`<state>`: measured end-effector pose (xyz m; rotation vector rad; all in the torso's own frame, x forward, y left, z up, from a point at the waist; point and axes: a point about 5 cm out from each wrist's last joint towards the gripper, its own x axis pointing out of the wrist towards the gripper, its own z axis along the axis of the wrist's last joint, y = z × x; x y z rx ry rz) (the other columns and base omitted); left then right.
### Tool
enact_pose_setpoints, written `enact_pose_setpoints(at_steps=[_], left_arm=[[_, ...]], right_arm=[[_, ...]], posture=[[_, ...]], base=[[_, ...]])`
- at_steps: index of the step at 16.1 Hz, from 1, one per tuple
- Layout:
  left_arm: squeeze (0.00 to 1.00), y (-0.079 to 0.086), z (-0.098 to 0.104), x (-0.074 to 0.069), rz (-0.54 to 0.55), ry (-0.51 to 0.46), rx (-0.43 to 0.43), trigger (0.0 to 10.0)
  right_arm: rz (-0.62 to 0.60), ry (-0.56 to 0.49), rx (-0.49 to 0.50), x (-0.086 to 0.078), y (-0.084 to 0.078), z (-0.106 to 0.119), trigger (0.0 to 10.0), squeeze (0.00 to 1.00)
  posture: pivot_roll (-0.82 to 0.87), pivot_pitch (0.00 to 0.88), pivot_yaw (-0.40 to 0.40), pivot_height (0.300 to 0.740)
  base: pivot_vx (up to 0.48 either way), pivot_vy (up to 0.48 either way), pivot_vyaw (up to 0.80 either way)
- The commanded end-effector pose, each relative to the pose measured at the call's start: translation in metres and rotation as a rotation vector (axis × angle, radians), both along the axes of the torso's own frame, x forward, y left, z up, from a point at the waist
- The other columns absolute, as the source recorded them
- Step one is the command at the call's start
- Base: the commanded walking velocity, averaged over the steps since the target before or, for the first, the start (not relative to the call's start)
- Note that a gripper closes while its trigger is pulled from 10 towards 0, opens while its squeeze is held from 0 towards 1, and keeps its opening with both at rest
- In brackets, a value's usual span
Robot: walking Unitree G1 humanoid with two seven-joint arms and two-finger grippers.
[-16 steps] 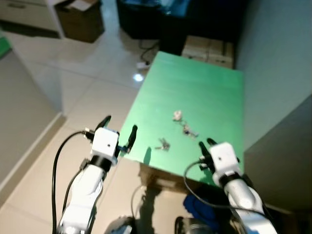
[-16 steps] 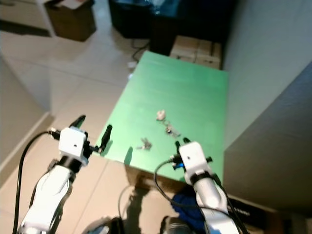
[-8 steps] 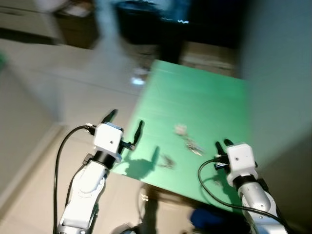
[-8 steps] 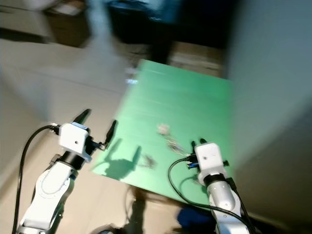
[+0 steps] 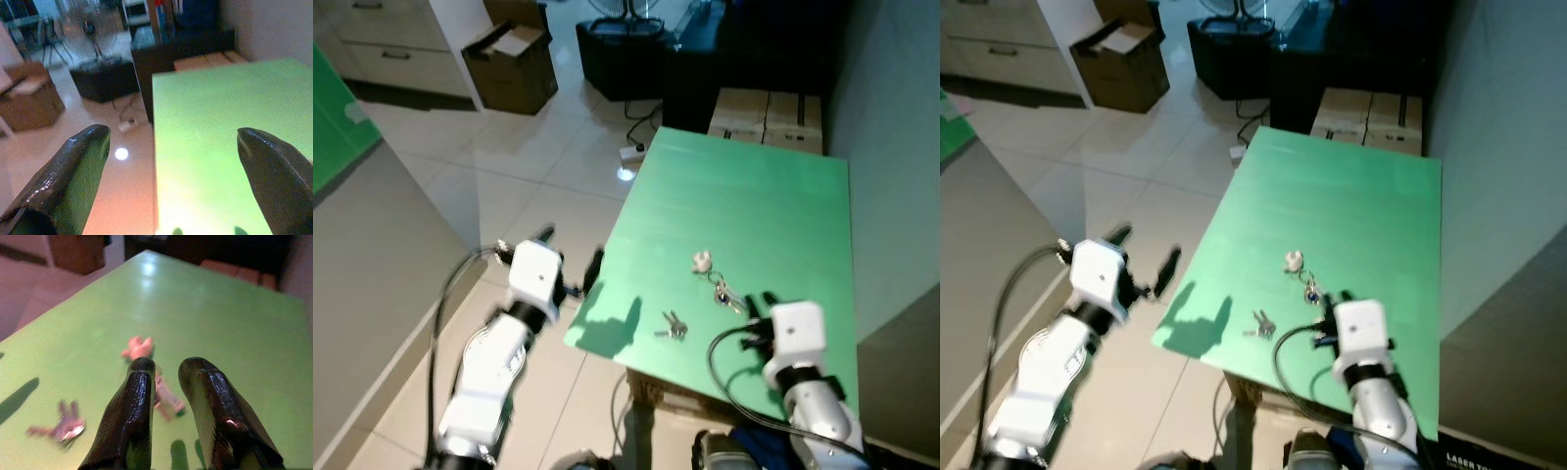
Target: Hang keys on a hook
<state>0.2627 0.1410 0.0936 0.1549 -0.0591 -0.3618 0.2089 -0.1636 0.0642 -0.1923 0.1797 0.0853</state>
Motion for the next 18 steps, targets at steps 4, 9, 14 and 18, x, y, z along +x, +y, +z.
enact_pose_setpoints(at_steps=[4,9,14,18], left_arm=[[0.00,0.002,-0.003,-0.003,0.021,0.009,-0.014,10.0],[0.00,0.003,-0.003,-0.004,-0.014,0.001,0.000,10.0],[0.00,0.000,0.003,0.001,-0.040,-0.028,-0.006,10.0],[0.00,-0.005,0.009,0.007,-0.067,-0.053,0.013,10.0]], right_arm=[[0.078,0.078,-0.028,0.001,0.006,-0.007,10.0,0.00],[0.035,0.247,-0.063,-0.003,0.000,-0.031,10.0,0.00],[-0.088,0.173,0.022,-0.007,-0.010,-0.018,10.0,0.00],[-0.138,0.147,0.034,-0.015,-0.017,-0.012,10.0,0.00]], posture=[[-0.19,0.159,0.066,0.740],[-0.19,0.158,0.068,0.740],[-0.19,0.160,0.090,0.740],[-0.20,0.162,0.103,0.740]], base=[[0.000,0.000,0.00],[0.000,0.000,0.00],[0.000,0.180,-0.20],[0.000,0.480,-0.57]])
